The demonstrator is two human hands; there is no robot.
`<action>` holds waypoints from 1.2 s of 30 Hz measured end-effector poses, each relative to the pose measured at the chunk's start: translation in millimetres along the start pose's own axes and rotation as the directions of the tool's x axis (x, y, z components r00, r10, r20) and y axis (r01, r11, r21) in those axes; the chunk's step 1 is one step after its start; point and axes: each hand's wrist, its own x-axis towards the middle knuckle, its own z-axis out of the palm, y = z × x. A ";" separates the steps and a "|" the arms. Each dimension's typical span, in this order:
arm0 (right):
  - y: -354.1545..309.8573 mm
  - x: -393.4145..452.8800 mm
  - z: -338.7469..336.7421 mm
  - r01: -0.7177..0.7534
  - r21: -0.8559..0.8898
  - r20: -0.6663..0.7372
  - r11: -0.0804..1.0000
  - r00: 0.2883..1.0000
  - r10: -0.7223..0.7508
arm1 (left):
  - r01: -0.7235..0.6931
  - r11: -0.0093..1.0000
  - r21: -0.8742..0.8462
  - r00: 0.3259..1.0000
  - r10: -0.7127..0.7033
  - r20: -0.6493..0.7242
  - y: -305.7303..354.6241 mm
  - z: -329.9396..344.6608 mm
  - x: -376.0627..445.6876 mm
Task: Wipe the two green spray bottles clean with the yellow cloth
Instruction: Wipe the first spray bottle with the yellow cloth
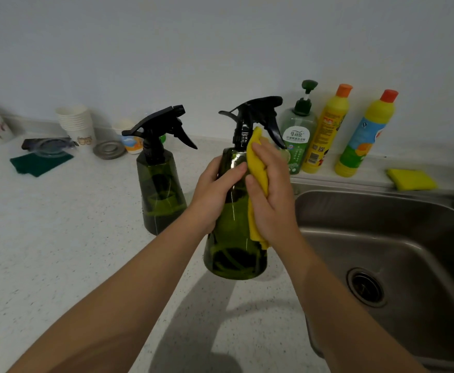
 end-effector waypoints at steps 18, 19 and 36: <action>5.4 -24.5 -16.9 -0.311 0.065 -0.092 0.948 0.944 0.316 | 0.085 0.993 0.079 0.992 -0.092 0.090 -1.5 23.7 -0.6; 5.0 -20.7 -21.0 -0.308 0.108 -0.080 0.945 0.945 0.317 | 0.080 0.994 0.075 0.989 -0.089 0.119 1.1 21.8 -0.6; 0.5 4.5 -21.8 -0.017 0.037 -0.064 0.999 0.998 0.019 | 0.008 1.000 0.024 0.992 -0.011 0.122 7.5 10.1 7.1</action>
